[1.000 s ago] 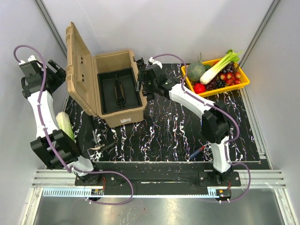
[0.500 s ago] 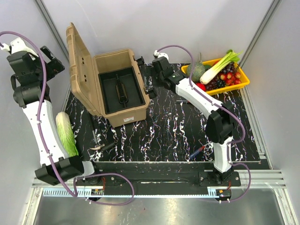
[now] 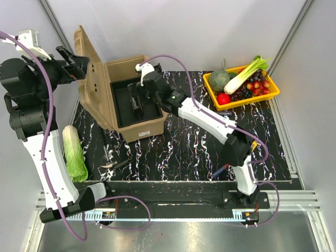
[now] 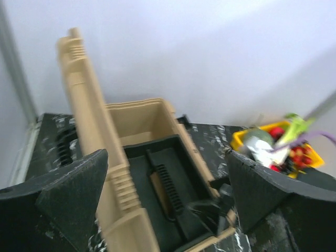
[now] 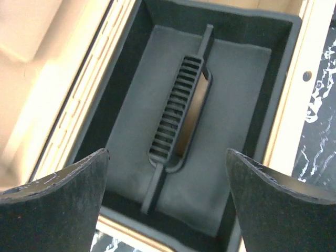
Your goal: Pack the tool kit
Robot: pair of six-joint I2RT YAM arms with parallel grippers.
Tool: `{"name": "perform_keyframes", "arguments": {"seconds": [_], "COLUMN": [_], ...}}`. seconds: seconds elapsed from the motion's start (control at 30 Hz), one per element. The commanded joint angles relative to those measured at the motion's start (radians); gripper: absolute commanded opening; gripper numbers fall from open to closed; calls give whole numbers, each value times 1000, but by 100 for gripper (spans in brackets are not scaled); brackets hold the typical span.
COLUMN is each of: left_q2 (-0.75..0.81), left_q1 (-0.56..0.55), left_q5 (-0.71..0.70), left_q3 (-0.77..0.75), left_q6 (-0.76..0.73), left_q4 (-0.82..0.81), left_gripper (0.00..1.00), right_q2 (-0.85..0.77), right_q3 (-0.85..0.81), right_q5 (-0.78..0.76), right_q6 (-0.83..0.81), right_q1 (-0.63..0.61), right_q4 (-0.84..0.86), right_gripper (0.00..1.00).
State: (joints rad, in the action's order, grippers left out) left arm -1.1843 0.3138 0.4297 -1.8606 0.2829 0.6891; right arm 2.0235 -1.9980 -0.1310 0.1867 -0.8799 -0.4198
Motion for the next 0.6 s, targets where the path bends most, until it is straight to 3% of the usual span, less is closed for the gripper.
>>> {"name": "perform_keyframes", "arguments": {"seconds": [0.0, 0.17, 0.33, 0.43, 0.57], "left_q2": [-5, -6, -8, -11, -15], "left_q1": [-45, -93, -97, -96, -97], "left_q5": [231, 271, 206, 147, -6], "left_q3": [-32, -5, 9, -2, -60], "left_q6": [33, 62, 78, 64, 19], "left_q4": [-94, -132, -126, -103, -14], "left_gripper": [99, 99, 99, 99, 99], "right_q2": [130, 237, 331, 360, 360], "right_q3": [-174, -284, -383, -415, -407], "right_q5": [-94, -62, -74, -113, -179], "right_q6": [59, 54, 60, 82, 80], "right_q1": [6, 1, -14, -21, -33], "right_q4": [-51, -80, -152, -180, -174], "right_gripper": [94, 87, 79, 70, 50]}}
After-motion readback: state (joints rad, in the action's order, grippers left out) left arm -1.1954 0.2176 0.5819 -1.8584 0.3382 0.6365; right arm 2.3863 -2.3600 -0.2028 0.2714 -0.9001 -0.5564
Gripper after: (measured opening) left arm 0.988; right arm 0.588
